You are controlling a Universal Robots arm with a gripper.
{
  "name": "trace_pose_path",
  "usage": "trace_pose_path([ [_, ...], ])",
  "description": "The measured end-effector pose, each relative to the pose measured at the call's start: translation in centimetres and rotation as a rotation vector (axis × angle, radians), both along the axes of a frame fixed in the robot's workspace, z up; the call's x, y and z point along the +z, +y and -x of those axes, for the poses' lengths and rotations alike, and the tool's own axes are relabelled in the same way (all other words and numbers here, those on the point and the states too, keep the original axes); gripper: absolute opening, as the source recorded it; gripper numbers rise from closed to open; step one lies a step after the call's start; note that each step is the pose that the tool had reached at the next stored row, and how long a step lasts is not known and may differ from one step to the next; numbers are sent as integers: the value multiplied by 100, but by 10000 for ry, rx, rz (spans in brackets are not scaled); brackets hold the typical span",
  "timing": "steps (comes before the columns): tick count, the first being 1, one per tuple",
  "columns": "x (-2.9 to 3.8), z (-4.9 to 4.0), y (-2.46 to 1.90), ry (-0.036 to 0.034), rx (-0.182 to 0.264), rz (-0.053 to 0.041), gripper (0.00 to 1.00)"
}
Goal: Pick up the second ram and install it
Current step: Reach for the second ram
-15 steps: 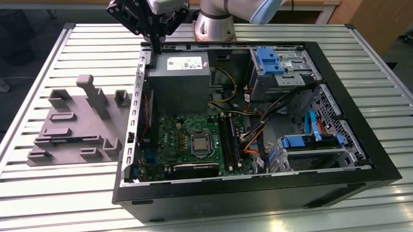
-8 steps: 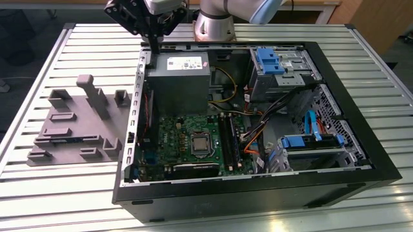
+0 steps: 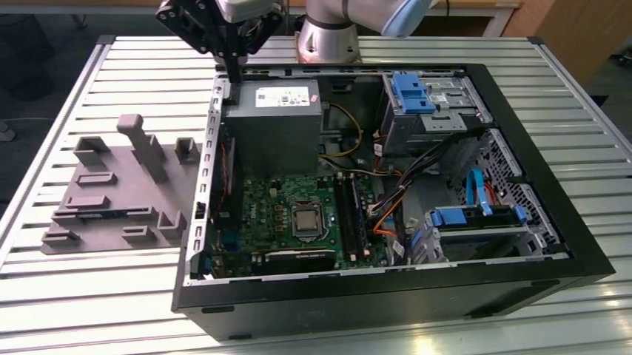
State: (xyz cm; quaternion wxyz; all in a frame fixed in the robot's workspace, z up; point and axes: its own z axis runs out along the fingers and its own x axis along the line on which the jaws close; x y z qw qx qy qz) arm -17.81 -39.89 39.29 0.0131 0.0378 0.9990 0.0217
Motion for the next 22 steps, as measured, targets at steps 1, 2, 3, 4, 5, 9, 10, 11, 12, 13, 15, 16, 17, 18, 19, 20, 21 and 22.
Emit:
trace_pose_path([
  [1, 0, 5, 0, 0, 0, 0, 11],
  [2, 0, 11, 0, 0, 0, 0, 11],
  [3, 0, 16, 0, 0, 0, 0, 11],
  [4, 0, 22, 0, 0, 0, 0, 11],
  [5, 0, 27, 0, 0, 0, 0, 11],
  [9, -1, 49, 0, 0, -1, 0, 11],
  [10, 0, 54, 0, 0, -1, 0, 11],
  [11, 0, 59, 0, 0, -1, 0, 11],
  [12, 0, 65, 0, 0, 0, 1, 11],
  [13, -1, 70, 0, -1, -1, -1, 11],
  [15, 0, 82, 0, 0, -1, 0, 11],
  [16, -1, 88, 0, 0, -1, 0, 11],
  [17, -1, 94, 0, 0, -1, 0, 11],
  [18, -1, 99, 0, 0, -1, 0, 11],
  [19, -1, 105, 0, 0, 0, 0, 11],
  [20, -1, 110, 0, 0, -1, 0, 11],
  [21, -1, 115, 0, 0, -1, 0, 11],
  [22, -1, 119, 0, 0, -1, 0, 11],
])
